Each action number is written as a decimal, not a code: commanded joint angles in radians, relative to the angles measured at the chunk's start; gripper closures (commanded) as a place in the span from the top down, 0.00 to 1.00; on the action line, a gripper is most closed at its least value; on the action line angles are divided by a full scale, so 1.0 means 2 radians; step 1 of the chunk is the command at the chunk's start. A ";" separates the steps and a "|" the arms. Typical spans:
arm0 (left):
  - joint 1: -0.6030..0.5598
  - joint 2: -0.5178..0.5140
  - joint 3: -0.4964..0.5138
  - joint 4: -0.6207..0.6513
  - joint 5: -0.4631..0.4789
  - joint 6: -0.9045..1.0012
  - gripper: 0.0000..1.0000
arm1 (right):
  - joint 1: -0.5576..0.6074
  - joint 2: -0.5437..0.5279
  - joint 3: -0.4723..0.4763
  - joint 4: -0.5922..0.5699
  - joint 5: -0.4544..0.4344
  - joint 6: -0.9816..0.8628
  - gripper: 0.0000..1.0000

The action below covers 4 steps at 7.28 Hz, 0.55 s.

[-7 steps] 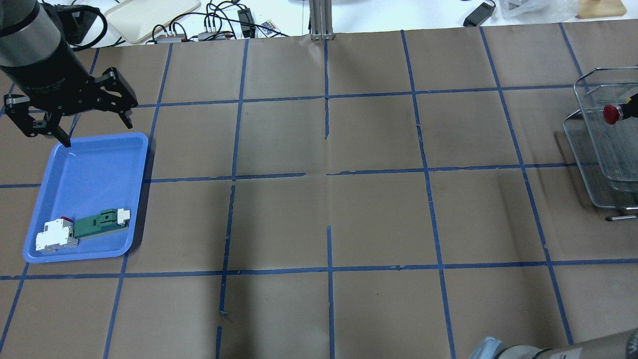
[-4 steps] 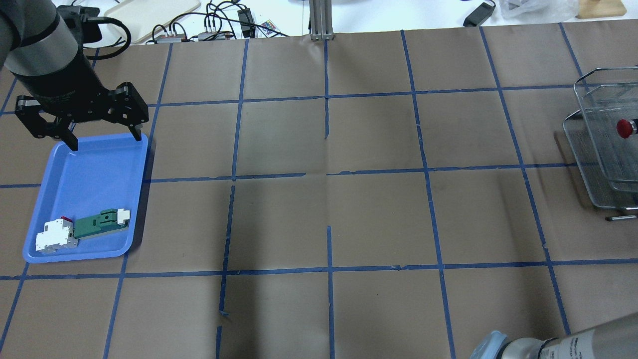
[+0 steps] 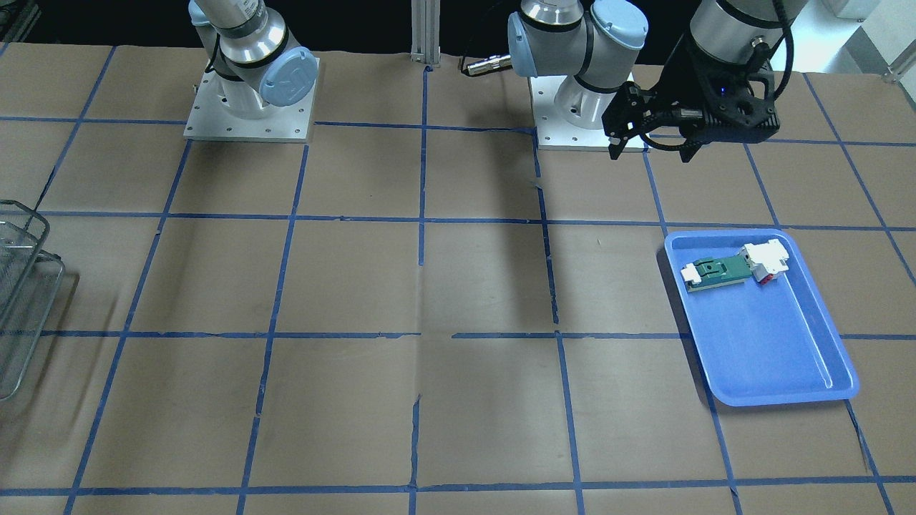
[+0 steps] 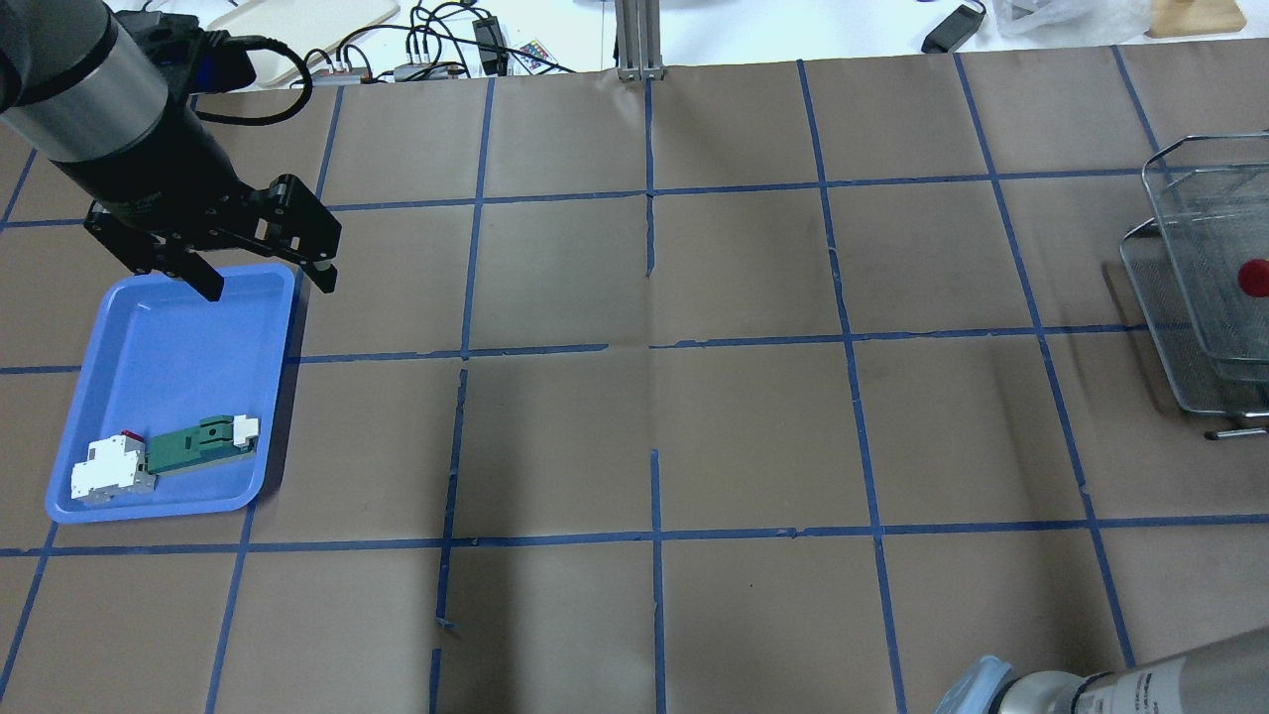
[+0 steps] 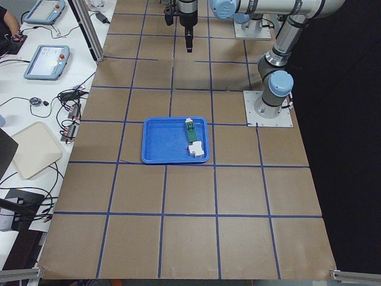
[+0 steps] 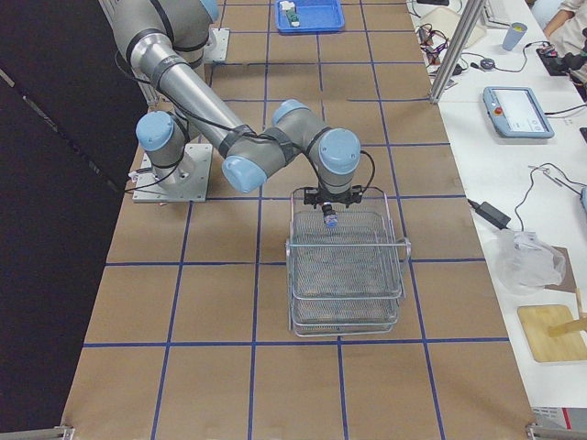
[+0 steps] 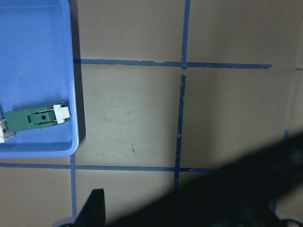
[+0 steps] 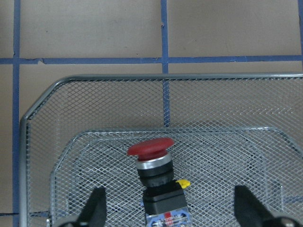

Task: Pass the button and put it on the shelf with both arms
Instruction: 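Release the button into the basket while the left arm returns over the tray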

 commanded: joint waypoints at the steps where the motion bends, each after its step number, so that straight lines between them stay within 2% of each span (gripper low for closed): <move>1: 0.000 -0.001 -0.004 -0.004 0.031 0.007 1.00 | 0.011 -0.054 0.004 0.044 0.002 0.070 1.00; 2: -0.004 0.006 -0.017 -0.001 0.042 0.007 1.00 | 0.043 -0.076 0.008 0.068 0.003 0.121 1.00; 4: -0.004 0.009 -0.023 0.001 0.039 0.004 1.00 | 0.170 -0.122 0.011 0.070 -0.002 0.281 1.00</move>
